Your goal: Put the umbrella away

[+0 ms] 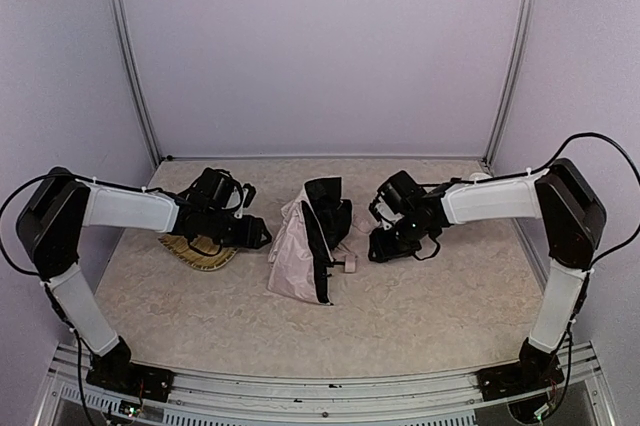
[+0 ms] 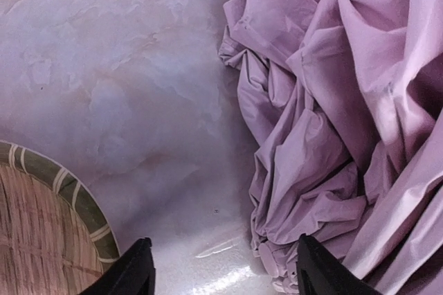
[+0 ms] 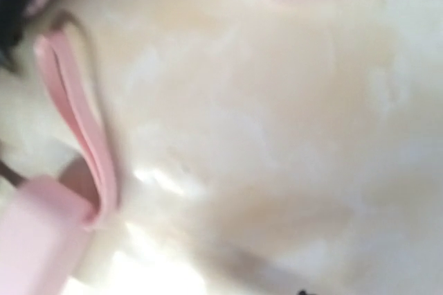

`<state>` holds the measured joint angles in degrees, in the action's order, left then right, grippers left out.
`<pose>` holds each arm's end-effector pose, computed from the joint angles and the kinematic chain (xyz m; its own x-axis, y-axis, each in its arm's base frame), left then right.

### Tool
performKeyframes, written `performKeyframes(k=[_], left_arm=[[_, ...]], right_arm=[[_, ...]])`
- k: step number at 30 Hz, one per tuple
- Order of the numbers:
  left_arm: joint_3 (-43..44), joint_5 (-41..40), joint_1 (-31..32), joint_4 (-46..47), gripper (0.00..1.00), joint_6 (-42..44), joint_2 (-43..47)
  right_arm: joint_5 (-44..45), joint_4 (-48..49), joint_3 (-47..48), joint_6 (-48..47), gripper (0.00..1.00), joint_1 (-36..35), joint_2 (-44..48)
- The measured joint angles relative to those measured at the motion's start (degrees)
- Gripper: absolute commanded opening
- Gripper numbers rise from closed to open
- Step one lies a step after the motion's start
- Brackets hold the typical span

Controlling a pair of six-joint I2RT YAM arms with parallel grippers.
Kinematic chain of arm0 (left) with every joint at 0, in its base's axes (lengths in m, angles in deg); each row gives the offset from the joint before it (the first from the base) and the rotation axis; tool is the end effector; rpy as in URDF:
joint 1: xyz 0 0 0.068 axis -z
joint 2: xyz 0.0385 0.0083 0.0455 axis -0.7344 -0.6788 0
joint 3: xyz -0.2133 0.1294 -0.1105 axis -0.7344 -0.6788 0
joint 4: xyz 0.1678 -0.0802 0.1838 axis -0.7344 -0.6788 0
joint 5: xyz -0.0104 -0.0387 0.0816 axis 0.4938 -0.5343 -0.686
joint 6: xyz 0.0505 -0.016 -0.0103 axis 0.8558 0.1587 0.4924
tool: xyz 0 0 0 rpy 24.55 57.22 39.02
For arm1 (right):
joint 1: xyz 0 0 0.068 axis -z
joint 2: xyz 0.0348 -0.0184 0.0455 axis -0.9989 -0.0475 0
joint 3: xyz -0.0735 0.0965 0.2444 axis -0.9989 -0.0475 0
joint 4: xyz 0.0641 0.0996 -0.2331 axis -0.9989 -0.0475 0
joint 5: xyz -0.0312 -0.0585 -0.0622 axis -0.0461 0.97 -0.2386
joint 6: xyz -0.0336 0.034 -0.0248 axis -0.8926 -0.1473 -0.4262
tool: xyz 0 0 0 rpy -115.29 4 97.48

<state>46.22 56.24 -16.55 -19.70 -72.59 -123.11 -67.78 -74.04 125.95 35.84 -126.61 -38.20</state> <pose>0.2955 -0.1818 0.1645 -0.8176 0.0994 -0.5672 0.3343 0.8839 -0.3270 0.2866 0.2378 0.1647 -0.8989 -0.1920 -0.3939 -0.3052 0.9193 0.2485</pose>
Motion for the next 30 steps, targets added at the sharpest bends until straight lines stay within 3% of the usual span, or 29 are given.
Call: performKeyframes(k=[3,11,16,21,30], left_arm=[[-0.11,-0.07,0.04,-0.04,0.46,0.02,0.35],[0.39,2.73,3.72,-0.96,0.4,0.55,-4.63],[6.16,5.81,8.33,-1.81,0.4,2.14,-9.18],[8.7,5.42,8.22,-4.96,0.4,3.5,-10.45],[8.22,7.04,4.35,-3.52,0.55,5.42,-9.86]], right_arm=[[0.5,-0.5,-0.55,0.22,0.44,-0.72,-0.04],[0.13,-0.42,0.57,0.24,0.39,-4.26,-2.19],[-1.75,-1.07,7.28,-0.2,0.38,-6.23,-7.8],[-1.79,-1.4,8.48,0.17,0.39,-5.86,-8.61],[-6.45,-1.64,1.51,-7.23,0.5,-4.79,1.92]])
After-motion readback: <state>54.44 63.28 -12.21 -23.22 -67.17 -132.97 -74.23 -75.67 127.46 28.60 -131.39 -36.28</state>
